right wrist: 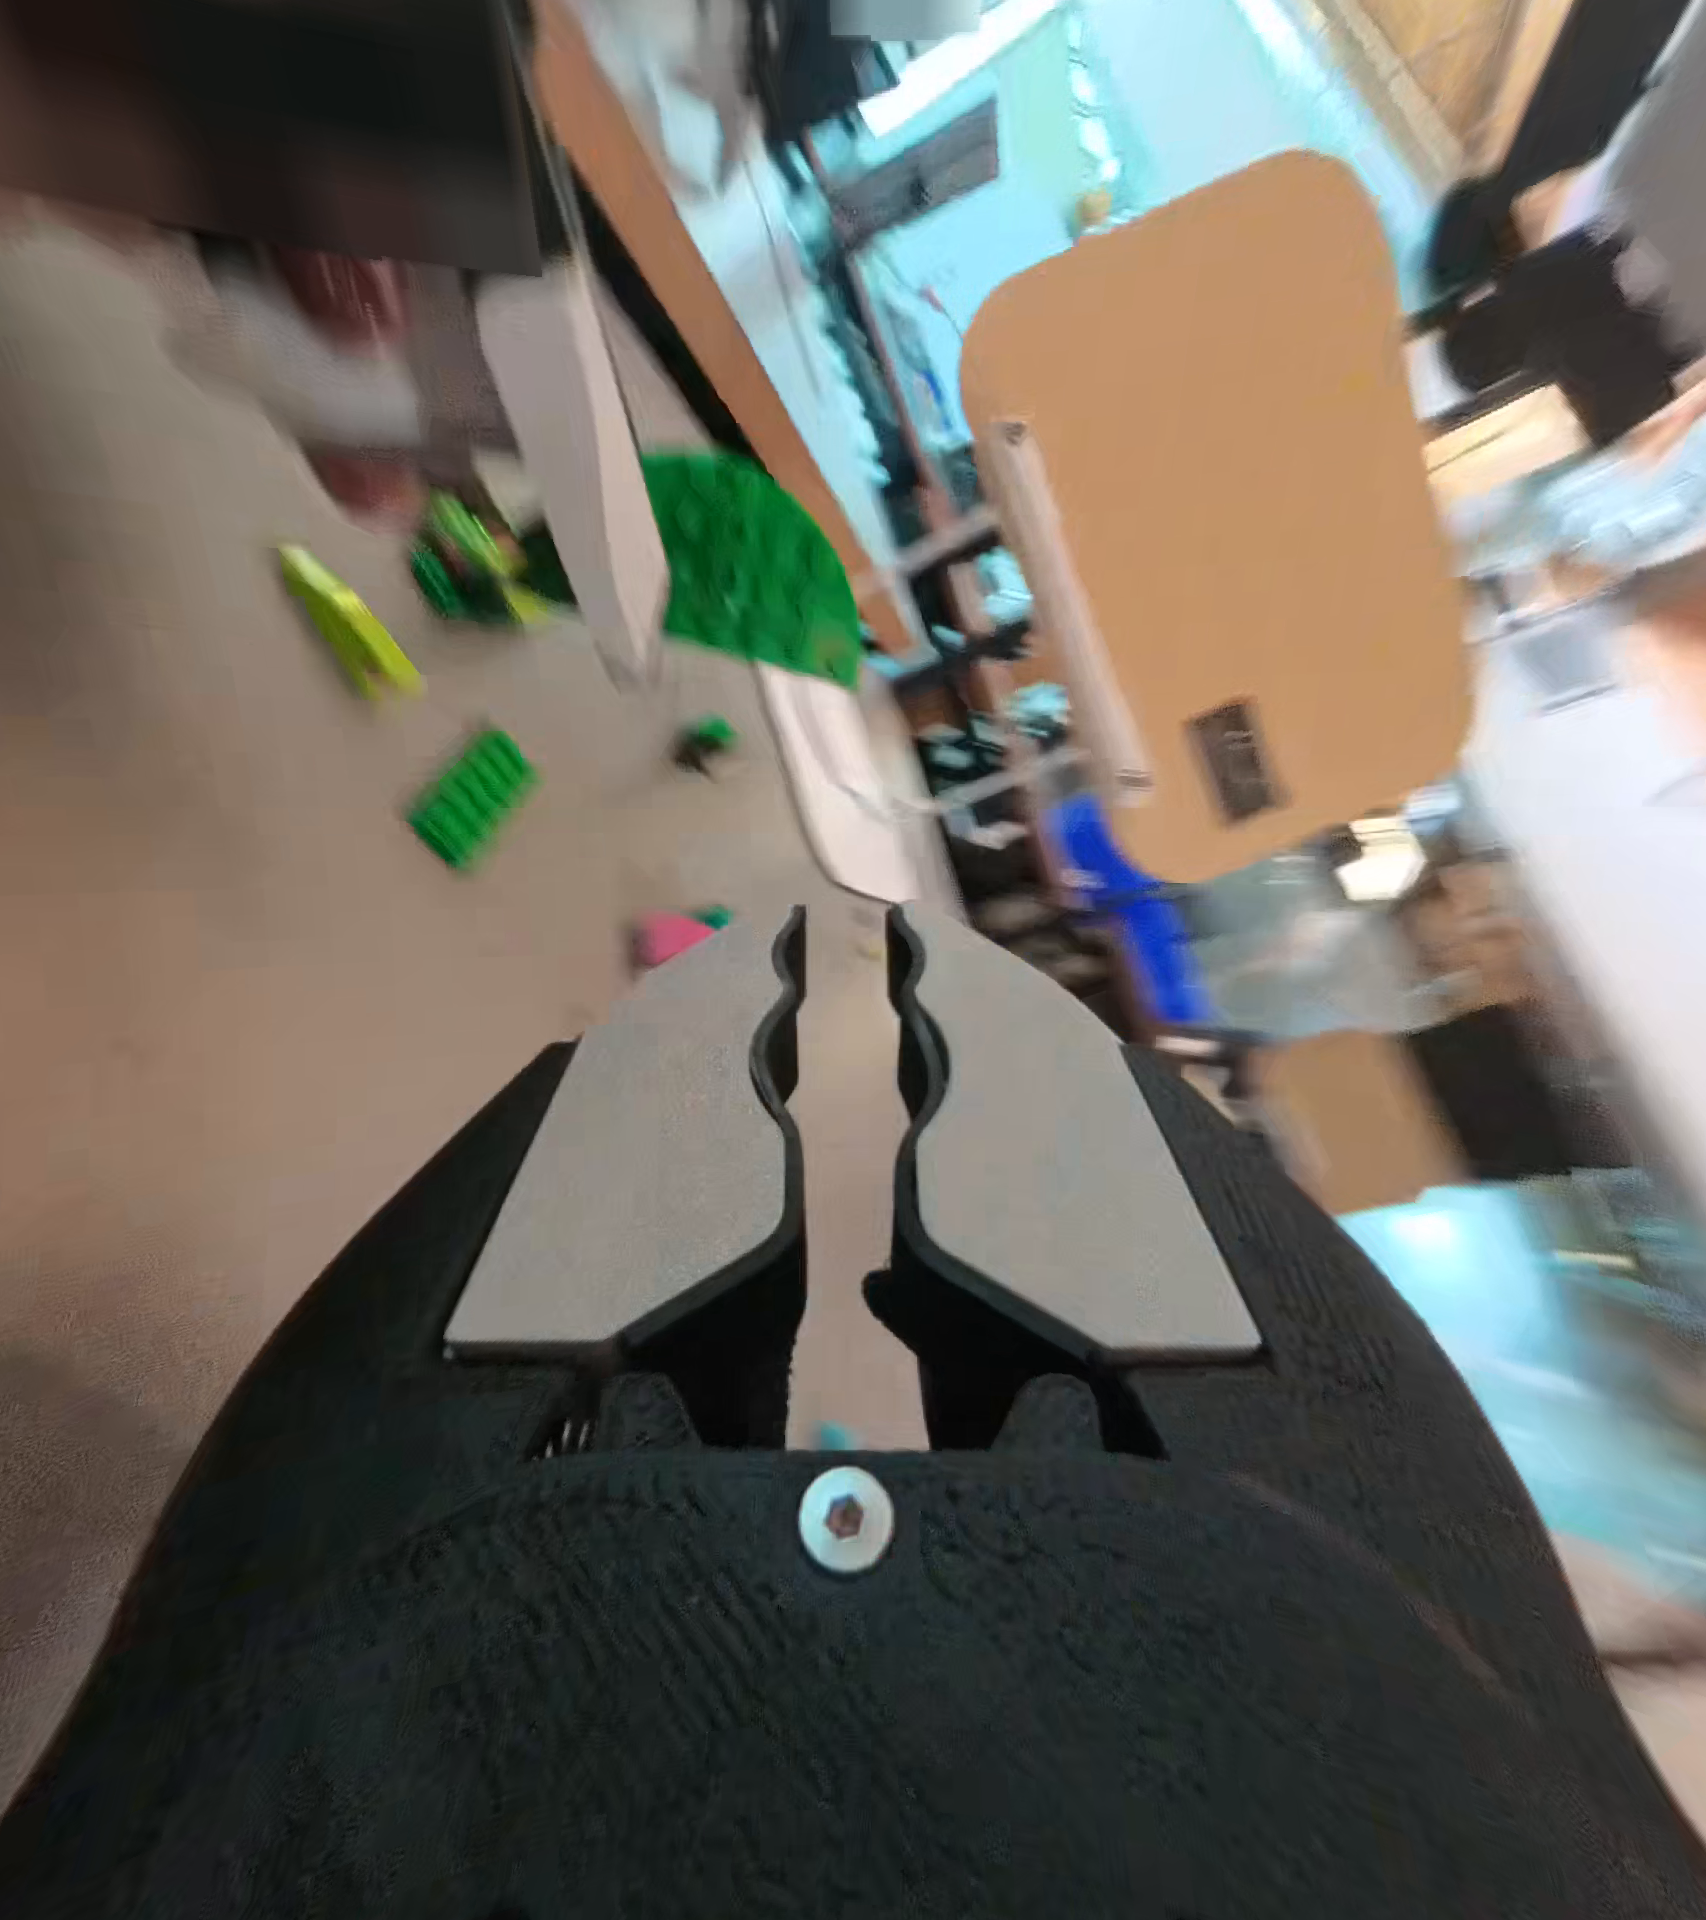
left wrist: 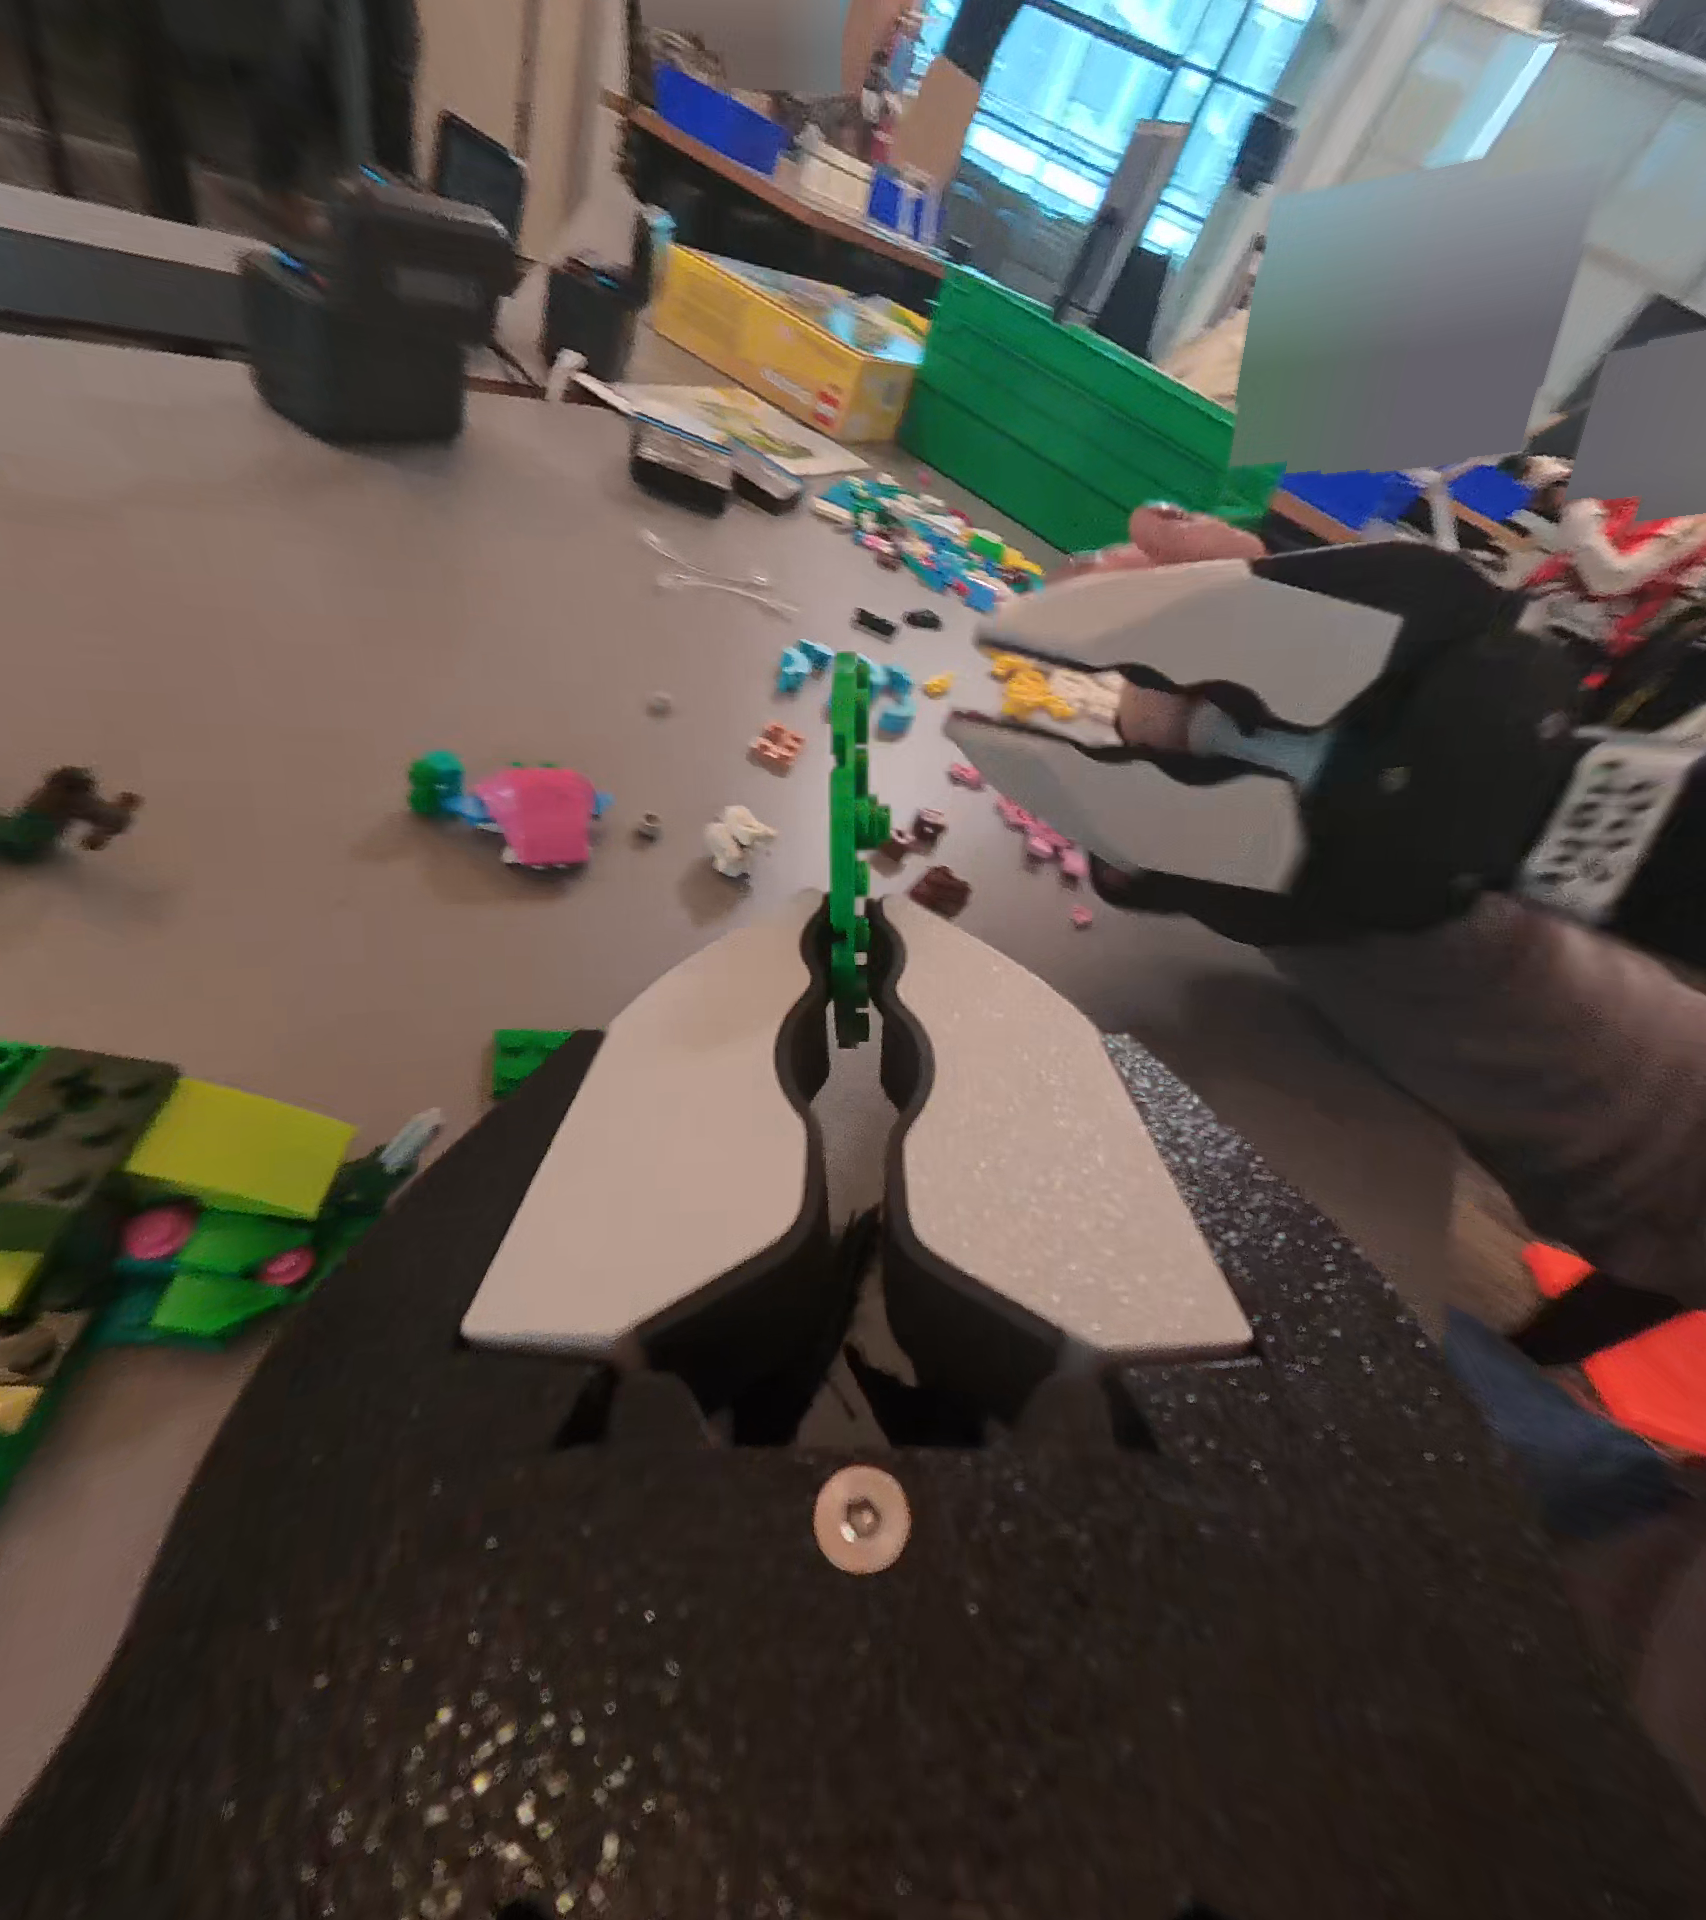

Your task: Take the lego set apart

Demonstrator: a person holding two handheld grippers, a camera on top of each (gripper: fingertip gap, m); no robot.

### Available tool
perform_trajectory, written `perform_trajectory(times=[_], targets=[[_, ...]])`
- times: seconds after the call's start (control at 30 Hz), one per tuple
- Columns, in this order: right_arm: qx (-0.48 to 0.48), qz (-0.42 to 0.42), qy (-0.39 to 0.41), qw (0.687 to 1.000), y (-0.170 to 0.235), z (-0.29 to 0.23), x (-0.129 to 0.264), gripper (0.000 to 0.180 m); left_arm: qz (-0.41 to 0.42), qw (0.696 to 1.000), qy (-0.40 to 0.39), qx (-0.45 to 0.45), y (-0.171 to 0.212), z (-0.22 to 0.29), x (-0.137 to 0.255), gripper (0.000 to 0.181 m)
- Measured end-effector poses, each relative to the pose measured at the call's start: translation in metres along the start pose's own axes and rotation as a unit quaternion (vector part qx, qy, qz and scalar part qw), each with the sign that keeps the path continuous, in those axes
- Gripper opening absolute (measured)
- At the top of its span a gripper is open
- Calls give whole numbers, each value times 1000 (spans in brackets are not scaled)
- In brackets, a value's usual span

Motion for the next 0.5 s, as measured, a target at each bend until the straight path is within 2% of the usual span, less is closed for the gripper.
perform_trajectory(times=[0.07,0.13,0.23,0.33,0.5], targets=[[-139,47,-63,987,-15,-7,0,22,9,999,-31,-13,-2,-3,-2,4],[-205,66,-76,974,-25,-7,-2,31,-2,998,-59,-31,0,-5,-5,4],[-225,52,-62,971,-27,-9,-9,33,-31,993,-91,-64,5,-6,-10,4],[-250,45,-86,963,-29,-18,-13,40,-55,988,-106,-99,10,-3,-14,4],[-283,43,-88,954,-24,-16,-15,42,-84,981,-110,-134,16,1,-19,4]])
Point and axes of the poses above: each gripper's, where its closed fingertips meet, x back along the fingers, y out of its underside, z = x × y across the jaws, the point moved 2 cm from there along x, back along the fingers, and after that the axes turned 1 degree about y, right-handed, at the moved point
